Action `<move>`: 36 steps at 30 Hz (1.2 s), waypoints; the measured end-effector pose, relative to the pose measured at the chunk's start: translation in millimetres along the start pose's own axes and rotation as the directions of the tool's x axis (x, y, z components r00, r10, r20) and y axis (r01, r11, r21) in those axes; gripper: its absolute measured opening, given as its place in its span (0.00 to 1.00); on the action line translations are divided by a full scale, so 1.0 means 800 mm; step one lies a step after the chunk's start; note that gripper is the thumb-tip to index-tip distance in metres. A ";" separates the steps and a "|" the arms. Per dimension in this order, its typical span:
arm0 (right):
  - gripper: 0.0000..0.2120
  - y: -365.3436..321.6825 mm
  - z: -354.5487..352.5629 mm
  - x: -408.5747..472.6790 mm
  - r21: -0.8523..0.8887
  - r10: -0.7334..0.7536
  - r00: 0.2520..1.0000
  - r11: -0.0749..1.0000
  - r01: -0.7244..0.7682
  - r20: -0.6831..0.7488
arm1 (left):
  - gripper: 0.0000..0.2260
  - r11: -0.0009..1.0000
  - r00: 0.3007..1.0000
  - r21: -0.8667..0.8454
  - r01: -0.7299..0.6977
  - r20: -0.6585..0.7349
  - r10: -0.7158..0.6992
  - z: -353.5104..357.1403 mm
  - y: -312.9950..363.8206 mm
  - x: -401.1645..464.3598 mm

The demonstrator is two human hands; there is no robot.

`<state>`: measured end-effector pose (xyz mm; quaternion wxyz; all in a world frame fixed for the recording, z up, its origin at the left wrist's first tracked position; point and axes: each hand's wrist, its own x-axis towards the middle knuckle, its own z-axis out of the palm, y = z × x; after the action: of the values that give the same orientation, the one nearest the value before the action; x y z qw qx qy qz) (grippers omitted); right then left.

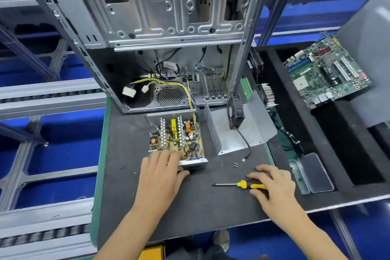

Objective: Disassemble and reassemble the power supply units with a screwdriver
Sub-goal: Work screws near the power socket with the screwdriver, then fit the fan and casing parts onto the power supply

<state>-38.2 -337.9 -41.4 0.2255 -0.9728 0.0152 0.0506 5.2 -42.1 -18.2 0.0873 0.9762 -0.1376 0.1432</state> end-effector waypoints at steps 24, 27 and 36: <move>0.16 -0.173 -0.141 0.117 0.225 -0.257 0.930 0.921 0.318 -0.261 | 0.08 0.477 0.813 -0.744 0.467 0.151 -0.562 -0.023 -0.092 -0.004; 0.16 -0.214 -0.114 0.121 0.299 -0.448 0.894 0.849 0.437 -0.035 | 0.12 0.412 0.849 -0.836 0.363 0.115 -0.515 -0.029 -0.091 0.009; 0.18 -0.229 -0.037 0.127 0.221 -0.520 0.794 0.854 0.472 0.315 | 0.39 0.617 0.960 -0.739 0.270 0.252 -0.118 -0.029 -0.095 -0.004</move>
<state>75.5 -187.2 54.7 0.2929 -0.8990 -0.2792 0.1675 18.5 35.7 -7.1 0.4951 0.8641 -0.0857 -0.0271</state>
